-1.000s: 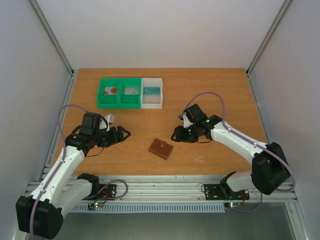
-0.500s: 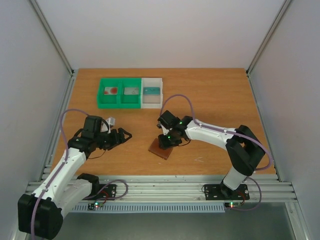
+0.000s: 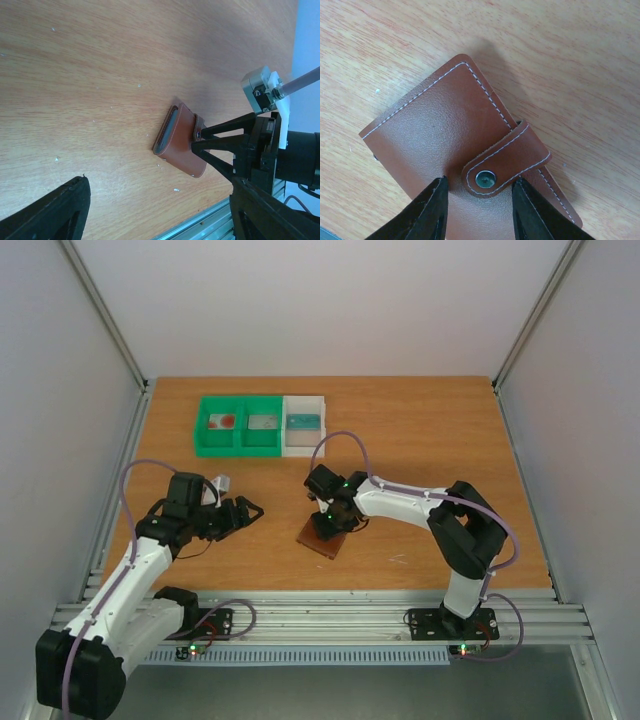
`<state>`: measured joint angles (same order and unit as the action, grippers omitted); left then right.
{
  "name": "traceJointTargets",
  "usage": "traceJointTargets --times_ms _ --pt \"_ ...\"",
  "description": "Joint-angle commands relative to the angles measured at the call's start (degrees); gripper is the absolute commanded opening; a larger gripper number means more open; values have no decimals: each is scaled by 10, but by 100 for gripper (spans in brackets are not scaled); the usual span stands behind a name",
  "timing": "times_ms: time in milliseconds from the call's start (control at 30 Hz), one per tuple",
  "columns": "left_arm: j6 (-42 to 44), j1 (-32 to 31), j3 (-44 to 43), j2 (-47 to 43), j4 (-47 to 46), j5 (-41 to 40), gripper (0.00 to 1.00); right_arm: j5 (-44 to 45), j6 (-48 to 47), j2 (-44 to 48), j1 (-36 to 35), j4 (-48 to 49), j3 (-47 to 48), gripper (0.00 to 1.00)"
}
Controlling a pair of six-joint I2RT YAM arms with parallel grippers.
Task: Take the credit cards out of the card holder
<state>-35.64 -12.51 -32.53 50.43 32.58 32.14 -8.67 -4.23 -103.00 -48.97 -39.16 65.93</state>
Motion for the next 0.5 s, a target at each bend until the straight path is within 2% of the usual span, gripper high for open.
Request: traceJointTargets --times_ms 0,467 --pt "-6 -2 9 -9 -28 3 77 31 -19 -10 -12 -17 12 36" --pt "-23 -2 16 -2 -49 7 76 115 -56 -12 -39 -23 7 33"
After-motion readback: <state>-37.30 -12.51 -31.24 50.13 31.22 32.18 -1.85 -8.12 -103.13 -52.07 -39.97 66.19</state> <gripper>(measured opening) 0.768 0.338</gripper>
